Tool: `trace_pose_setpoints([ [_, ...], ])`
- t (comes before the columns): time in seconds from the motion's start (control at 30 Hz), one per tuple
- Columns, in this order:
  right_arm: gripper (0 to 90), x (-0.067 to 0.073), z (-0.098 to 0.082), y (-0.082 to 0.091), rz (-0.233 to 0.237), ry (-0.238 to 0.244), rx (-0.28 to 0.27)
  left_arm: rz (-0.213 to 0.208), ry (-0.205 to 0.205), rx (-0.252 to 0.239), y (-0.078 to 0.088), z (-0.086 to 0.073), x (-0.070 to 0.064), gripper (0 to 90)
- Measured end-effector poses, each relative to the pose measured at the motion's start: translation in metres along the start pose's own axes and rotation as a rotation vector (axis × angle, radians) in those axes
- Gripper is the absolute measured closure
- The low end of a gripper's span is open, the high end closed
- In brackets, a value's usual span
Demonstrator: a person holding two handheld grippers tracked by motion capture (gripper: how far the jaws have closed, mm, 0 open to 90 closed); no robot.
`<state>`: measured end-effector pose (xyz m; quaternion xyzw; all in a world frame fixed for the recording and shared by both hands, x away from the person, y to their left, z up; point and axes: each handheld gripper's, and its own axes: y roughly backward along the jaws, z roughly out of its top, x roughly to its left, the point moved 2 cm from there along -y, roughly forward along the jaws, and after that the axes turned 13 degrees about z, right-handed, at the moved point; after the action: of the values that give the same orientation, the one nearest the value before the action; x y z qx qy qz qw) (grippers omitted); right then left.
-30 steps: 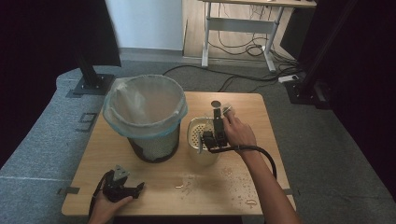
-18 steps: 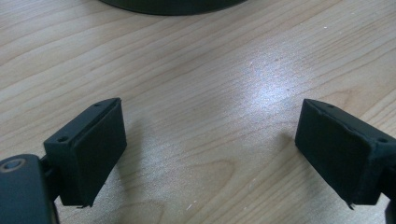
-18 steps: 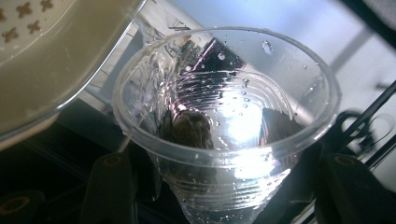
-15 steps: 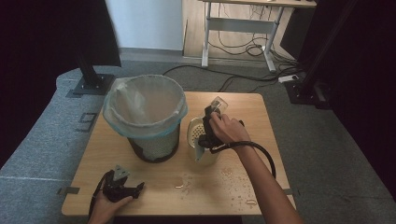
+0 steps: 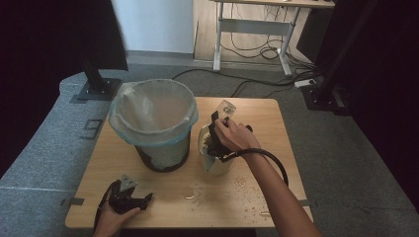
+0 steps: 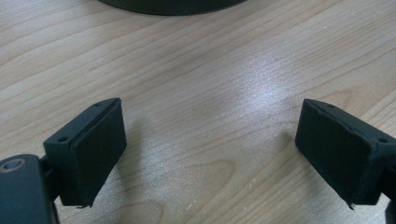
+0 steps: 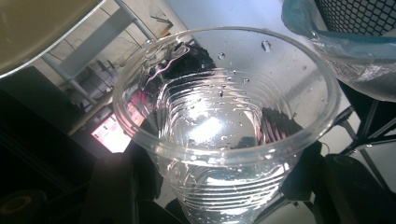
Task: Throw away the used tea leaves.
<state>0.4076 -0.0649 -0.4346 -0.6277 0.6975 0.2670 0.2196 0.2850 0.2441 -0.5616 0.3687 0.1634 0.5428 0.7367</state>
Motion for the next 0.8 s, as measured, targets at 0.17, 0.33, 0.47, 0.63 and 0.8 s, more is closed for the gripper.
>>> trace_pose_setpoints([
  [0.17, 43.6, -0.005, -0.002, 0.002, 0.08, -0.298, -0.107, -0.001, 0.0, 0.0, 0.0, 0.0, 0.0, 8.4],
  [0.33, 43.4, -0.011, -0.011, 0.004, 0.184, -0.643, -0.238, 0.0, 0.0, 0.0, 0.0, 0.0, 0.0, 8.4],
  [0.47, 43.3, -0.014, -0.037, 0.005, 0.39, -1.176, -0.472, 0.001, 0.001, -0.001, 0.0, 0.0, 0.0, 8.3],
  [0.63, 43.3, -0.004, -0.057, 0.002, 0.571, -1.623, -0.706, 0.0, 0.001, 0.0, 0.0, 0.0, 0.0, 8.3],
  [0.8, 43.3, 0.004, -0.065, 0.0, 0.658, -1.807, -0.812, -0.001, 0.001, -0.001, 0.0, 0.0, 0.0, 8.3],
])
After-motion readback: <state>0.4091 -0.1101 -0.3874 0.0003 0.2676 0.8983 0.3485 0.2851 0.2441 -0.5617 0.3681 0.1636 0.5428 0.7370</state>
